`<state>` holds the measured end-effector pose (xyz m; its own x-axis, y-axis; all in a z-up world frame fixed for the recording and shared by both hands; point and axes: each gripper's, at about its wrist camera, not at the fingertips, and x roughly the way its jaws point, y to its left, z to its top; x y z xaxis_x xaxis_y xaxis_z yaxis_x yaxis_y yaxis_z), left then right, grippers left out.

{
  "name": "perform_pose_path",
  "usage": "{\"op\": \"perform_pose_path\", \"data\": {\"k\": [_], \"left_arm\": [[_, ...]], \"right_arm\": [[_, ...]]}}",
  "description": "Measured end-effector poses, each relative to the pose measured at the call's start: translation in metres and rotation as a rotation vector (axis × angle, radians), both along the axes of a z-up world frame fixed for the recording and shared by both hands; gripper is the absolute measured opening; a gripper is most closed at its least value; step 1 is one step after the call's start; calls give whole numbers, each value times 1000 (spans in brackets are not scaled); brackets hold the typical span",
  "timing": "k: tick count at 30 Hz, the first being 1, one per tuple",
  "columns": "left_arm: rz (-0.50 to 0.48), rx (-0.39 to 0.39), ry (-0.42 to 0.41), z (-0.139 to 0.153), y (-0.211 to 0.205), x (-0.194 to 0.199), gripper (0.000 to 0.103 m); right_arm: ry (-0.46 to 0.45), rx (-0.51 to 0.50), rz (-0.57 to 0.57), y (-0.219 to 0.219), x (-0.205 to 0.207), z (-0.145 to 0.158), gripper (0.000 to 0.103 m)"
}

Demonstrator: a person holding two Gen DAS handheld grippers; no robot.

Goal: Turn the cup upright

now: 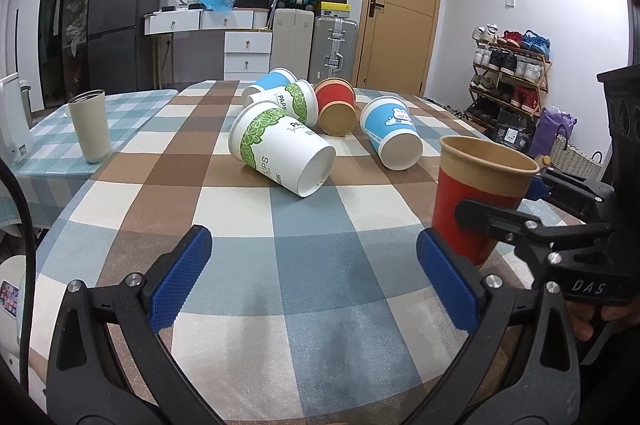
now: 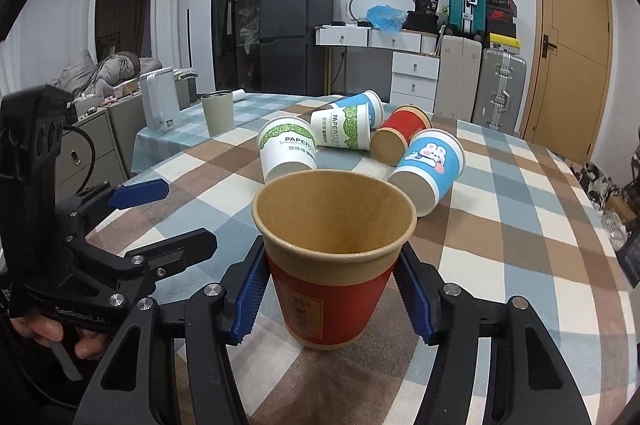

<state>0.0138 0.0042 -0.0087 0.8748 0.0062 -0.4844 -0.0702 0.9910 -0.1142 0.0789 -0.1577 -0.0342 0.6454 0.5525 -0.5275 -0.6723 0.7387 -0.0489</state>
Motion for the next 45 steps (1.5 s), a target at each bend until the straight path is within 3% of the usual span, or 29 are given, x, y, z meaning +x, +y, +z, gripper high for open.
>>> {"op": "perform_pose_path", "data": {"k": [11,16,20,27,36,45], "left_arm": [[2,0,-2,0,0,0,102],[-3,-7,-11,2,0,0,102],[-13,-20,-29,4,-1,-2,102],[-30,-35,-58,9,-2,-7,102],[-63,-30,-75,10,-14,-9,102],[-93,5,-82,7,-28,-7,102]], "right_arm": [[9,-16,17,1,0,-2,65],[14,2,28,-1,0,-1,71],[27,42,34,-8,2,1,79],[15,117,28,-28,-2,8,103],[-38,164,25,-60,-7,11,103],[-26,209,29,-76,-11,10,103]]}}
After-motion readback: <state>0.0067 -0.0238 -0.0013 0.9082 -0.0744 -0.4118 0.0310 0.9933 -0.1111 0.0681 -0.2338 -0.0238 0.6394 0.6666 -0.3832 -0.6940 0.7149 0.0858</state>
